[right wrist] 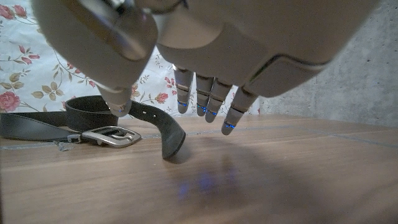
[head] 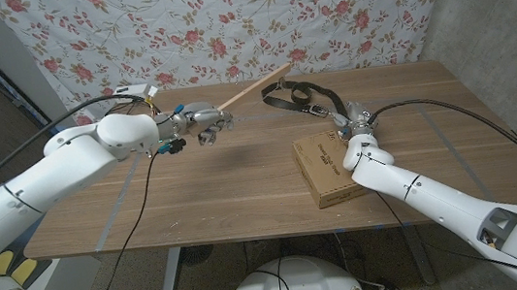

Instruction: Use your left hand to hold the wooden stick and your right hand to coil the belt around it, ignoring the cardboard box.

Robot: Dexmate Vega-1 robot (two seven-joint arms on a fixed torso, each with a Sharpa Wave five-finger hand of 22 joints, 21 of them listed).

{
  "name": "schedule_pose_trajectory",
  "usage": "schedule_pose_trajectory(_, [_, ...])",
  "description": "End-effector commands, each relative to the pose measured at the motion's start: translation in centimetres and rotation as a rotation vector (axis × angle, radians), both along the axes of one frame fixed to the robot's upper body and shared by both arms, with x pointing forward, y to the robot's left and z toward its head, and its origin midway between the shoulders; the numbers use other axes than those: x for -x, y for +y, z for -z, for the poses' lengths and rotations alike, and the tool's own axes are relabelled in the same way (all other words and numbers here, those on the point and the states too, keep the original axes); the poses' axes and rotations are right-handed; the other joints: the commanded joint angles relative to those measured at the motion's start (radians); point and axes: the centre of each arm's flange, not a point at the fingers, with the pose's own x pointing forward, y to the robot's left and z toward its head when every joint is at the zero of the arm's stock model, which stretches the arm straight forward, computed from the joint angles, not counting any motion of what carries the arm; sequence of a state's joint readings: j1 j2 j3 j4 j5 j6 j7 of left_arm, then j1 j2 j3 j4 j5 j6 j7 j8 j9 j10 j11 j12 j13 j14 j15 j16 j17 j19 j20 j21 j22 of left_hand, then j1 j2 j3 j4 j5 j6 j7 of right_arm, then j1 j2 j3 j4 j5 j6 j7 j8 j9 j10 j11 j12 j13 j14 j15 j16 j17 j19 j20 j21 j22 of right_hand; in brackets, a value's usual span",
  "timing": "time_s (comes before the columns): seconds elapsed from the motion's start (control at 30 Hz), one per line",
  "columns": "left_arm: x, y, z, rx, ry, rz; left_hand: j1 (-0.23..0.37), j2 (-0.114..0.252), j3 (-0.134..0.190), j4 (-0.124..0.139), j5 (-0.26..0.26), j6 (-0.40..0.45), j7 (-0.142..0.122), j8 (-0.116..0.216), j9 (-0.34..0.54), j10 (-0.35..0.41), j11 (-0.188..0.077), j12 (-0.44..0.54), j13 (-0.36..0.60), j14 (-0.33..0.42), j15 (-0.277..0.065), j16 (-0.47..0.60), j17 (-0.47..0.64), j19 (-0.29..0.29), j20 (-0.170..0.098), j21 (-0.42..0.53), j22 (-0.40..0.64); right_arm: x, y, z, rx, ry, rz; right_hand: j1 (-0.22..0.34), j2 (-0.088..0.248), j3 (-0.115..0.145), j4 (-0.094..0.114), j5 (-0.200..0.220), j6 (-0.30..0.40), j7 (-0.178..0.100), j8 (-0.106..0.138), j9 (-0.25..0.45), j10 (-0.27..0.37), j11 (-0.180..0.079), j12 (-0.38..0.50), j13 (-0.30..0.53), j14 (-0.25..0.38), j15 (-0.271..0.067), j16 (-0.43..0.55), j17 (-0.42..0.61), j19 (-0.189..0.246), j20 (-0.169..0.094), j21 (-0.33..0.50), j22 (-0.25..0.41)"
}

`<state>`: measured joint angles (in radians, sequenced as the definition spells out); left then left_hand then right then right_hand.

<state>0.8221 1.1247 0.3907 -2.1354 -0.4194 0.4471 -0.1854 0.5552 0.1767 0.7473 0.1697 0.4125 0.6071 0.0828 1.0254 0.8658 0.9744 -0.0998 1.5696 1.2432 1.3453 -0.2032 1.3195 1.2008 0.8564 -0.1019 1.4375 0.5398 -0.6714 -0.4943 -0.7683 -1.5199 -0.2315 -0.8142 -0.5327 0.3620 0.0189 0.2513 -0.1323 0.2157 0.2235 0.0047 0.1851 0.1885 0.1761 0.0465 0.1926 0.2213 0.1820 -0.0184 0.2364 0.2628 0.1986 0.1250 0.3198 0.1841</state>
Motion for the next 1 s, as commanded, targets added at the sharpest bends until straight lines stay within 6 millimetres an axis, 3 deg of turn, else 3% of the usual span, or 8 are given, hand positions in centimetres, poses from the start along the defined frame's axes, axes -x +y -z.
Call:
schedule_pose_trajectory(0.03, [0.5,-0.1,0.2,0.006,-0.008,0.003,-0.007,0.000,0.008,0.000,-0.005,0.038,0.044,0.007,0.001,0.000,0.002,0.006,0.002,0.007,-0.003,-0.001,0.006,-0.006,-0.001,0.013,0.001,-1.6,-1.0,0.6,-0.002,0.080,0.080,0.012,0.003,-0.003,-0.003,0.012,-0.028,0.003,-0.006,0.006,-0.012,0.005,0.004,0.006,0.012,-0.010,0.012,0.009,0.014,-0.004,-0.003,0.002])
schedule_pose_trajectory(0.43, [0.9,-0.1,0.5,0.006,-0.011,-0.005,-0.016,-0.001,0.016,0.000,-0.010,0.036,0.042,0.012,-0.003,-0.001,0.002,0.005,0.002,0.005,-0.003,-0.002,0.008,-0.010,-0.003,0.028,-0.017,-2.8,-1.3,0.9,0.009,0.167,0.139,0.009,0.016,-0.012,0.006,0.024,-0.041,0.040,0.004,0.006,-0.042,0.033,0.016,0.023,0.001,0.021,0.035,0.048,-0.028,-0.013,-0.031,0.003])
schedule_pose_trajectory(0.5, [1.0,0.0,0.5,0.008,-0.014,-0.008,-0.018,-0.001,0.017,0.000,-0.011,0.038,0.043,0.011,-0.007,-0.001,0.004,0.006,0.002,0.004,-0.002,-0.007,0.003,-0.010,-0.003,0.031,-0.018,-2.9,-1.3,0.9,0.012,0.181,0.128,0.009,0.019,-0.014,0.007,0.026,-0.021,0.044,0.012,0.007,-0.041,0.036,0.021,0.028,-0.004,0.024,0.039,0.057,-0.030,-0.013,-0.035,0.003])
schedule_pose_trajectory(0.57, [1.1,0.1,0.5,0.010,-0.015,-0.009,-0.018,-0.001,0.018,0.000,-0.011,0.037,0.041,0.012,-0.005,-0.001,0.003,0.006,0.002,0.006,-0.002,-0.004,0.005,-0.011,-0.002,0.032,-0.020,-2.9,-1.1,0.9,0.026,0.180,0.117,0.011,0.025,-0.018,0.009,0.031,0.039,0.025,0.032,0.007,-0.044,0.040,0.032,0.039,-0.012,0.027,0.053,0.079,-0.031,-0.014,-0.042,0.003])
schedule_pose_trajectory(0.63, [1.1,0.1,0.5,0.009,-0.013,-0.009,-0.019,-0.001,0.019,0.000,-0.011,0.034,0.044,0.014,-0.001,-0.001,0.003,0.006,0.002,0.007,-0.003,-0.003,0.008,-0.013,-0.003,0.036,-0.016,-2.8,-0.9,1.0,0.054,0.149,0.106,0.036,0.037,-0.012,-0.001,0.040,0.088,0.023,0.046,0.007,-0.020,0.042,0.050,0.049,0.005,0.020,0.076,0.100,-0.014,-0.023,-0.043,0.004])
schedule_pose_trajectory(0.77, [1.1,0.0,0.5,0.008,-0.016,-0.010,-0.021,-0.001,0.021,-0.001,-0.013,0.035,0.041,0.014,-0.006,-0.001,0.002,0.006,0.002,0.005,-0.003,-0.005,0.005,-0.013,-0.003,0.038,-0.025,-2.7,-0.6,1.1,0.085,0.115,0.097,0.130,0.047,0.002,-0.033,0.068,0.194,0.006,0.068,0.008,0.084,0.015,0.110,0.073,0.074,-0.016,0.152,0.154,0.059,-0.036,-0.032,0.006])
schedule_pose_trajectory(0.93, [1.2,0.1,0.6,0.006,-0.019,-0.013,-0.025,-0.001,0.024,-0.001,-0.015,0.031,0.043,0.014,-0.007,-0.004,0.000,0.005,0.002,0.004,-0.002,-0.010,0.001,-0.016,-0.003,0.044,-0.031,-2.7,-0.4,1.1,0.110,0.092,0.092,0.262,0.056,0.010,-0.039,0.097,0.317,-0.018,0.079,0.006,0.247,-0.012,0.206,0.113,0.199,-0.066,0.284,0.247,0.143,-0.059,-0.022,0.008])
schedule_pose_trajectory(1.0, [1.2,0.1,0.6,0.005,-0.018,-0.014,-0.026,-0.001,0.025,-0.001,-0.016,0.031,0.042,0.014,-0.010,-0.006,0.000,0.005,0.002,0.006,-0.002,-0.010,0.001,-0.020,-0.003,0.050,-0.028,-2.6,-0.3,1.1,0.130,0.061,0.087,0.353,0.056,0.010,-0.044,0.109,0.426,-0.040,0.099,0.009,0.347,-0.037,0.276,0.144,0.282,-0.099,0.378,0.315,0.180,-0.065,-0.016,0.011])
